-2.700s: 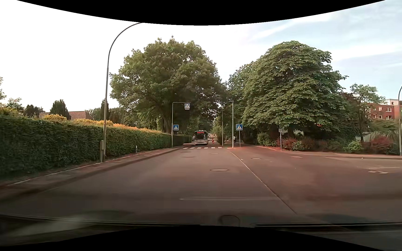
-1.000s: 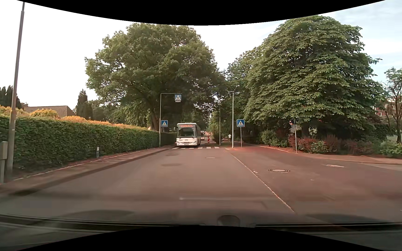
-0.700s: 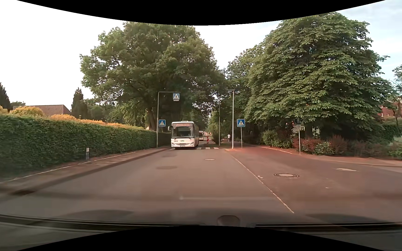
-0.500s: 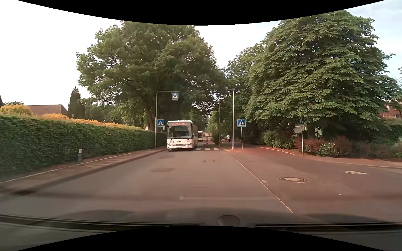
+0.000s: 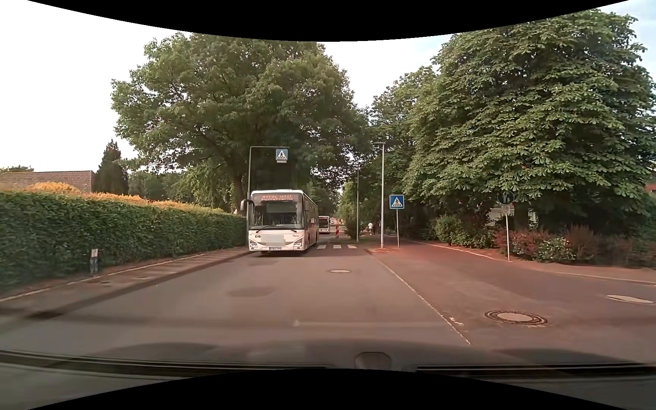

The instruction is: Follow the waypoints while adhering to traffic rules and regulations

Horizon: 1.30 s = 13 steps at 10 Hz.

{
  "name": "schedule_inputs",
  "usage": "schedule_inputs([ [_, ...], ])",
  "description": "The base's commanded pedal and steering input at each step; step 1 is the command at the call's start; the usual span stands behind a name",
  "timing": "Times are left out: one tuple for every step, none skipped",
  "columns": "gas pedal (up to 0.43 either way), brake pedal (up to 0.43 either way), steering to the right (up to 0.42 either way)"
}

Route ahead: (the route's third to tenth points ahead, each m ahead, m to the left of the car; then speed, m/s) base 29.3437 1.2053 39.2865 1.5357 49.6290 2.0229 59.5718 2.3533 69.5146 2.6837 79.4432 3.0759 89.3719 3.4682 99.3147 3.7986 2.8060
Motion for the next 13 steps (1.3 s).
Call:
schedule_inputs([
  [0.0,0.171,0.006],
  [0.0,0.183,0.006],
  [0.0,0.195,0.006],
  [0.0,0.213,0.006],
  [0.0,0.22,0.006],
  [0.0,0.226,0.006],
  [0.0,0.22,0.006],
  [0.0,0.22,0.005],
  [0.0,0.22,0.005],
  [0.0,0.226,0.005],
  [0.0,0.22,0.005],
  [0.0,0.22,0.005],
  [0.0,0.22,0.004],
])
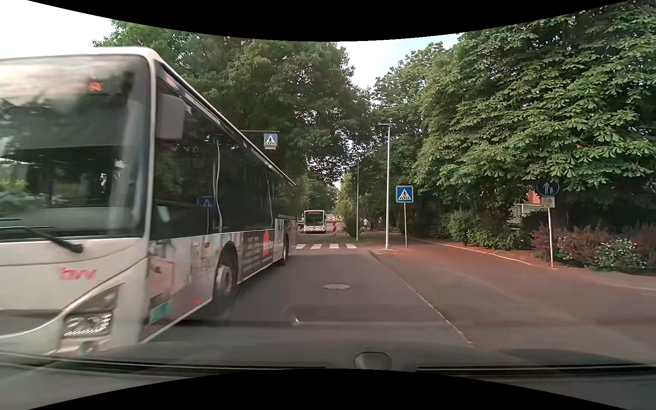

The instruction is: Follow the waypoints while adhering to traffic rules and regulations

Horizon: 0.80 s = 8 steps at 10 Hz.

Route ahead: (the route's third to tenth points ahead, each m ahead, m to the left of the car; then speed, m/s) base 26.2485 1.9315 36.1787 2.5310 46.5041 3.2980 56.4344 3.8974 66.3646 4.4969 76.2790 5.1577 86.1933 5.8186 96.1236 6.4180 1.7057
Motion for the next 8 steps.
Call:
schedule_inputs([
  [0.0,0.22,0.004],
  [0.0,0.22,0.004],
  [0.0,0.226,0.004],
  [0.0,0.226,0.005],
  [0.0,0.226,0.004],
  [0.0,0.226,0.004],
  [0.0,0.226,0.004],
  [0.0,0.226,0.004],
])
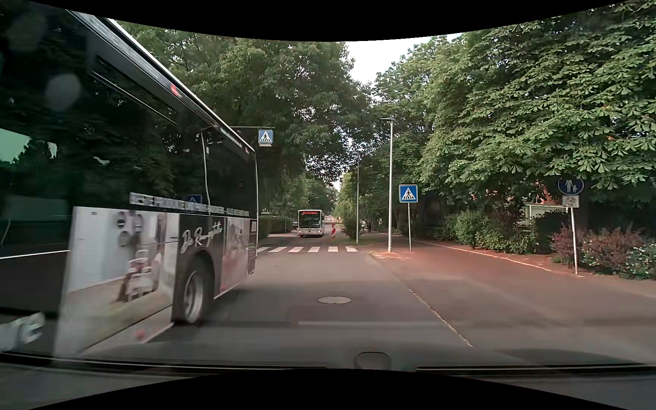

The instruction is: Follow the waypoints while adhering to traffic rules and regulations

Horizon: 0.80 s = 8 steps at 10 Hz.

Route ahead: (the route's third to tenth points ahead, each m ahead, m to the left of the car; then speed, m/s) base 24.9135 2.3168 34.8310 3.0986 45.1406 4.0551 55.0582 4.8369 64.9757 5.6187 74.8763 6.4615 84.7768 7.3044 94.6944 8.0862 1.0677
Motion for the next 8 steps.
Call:
schedule_inputs([
  [0.0,0.232,0.004],
  [0.0,0.232,0.004],
  [0.0,0.232,0.004],
  [0.0,0.232,0.004],
  [0.0,0.232,0.004],
  [0.0,0.232,0.004],
  [0.0,0.232,0.004],
  [0.0,0.232,0.004],
])
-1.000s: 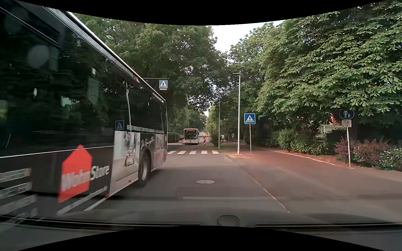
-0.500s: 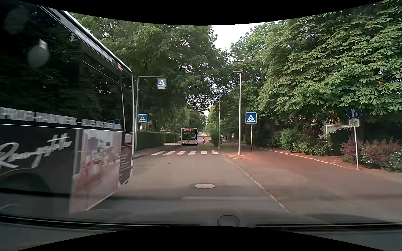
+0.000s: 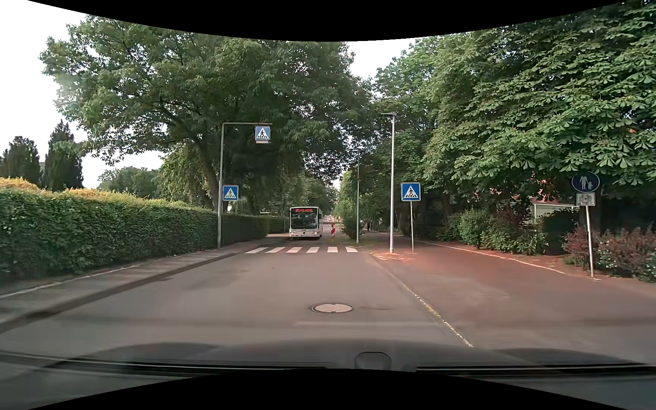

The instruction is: Follow the waypoints while adhering to traffic rules and regulations

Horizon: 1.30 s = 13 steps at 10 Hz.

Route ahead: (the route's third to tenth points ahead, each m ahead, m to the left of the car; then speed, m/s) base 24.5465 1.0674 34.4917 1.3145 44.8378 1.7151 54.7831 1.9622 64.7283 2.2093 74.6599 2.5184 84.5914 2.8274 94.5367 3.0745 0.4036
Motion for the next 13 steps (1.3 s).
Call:
schedule_inputs([
  [0.0,0.232,0.004],
  [0.0,0.226,0.004],
  [0.0,0.226,0.004],
  [0.0,0.22,0.004],
  [0.0,0.213,0.004],
  [0.0,0.201,0.004],
  [0.0,0.165,0.004],
  [0.0,0.14,0.004],
  [0.0,0.134,0.004],
  [0.0,0.134,0.004],
  [0.0,0.134,0.004],
  [0.0,0.134,0.004],
  [0.0,0.134,0.004],
])
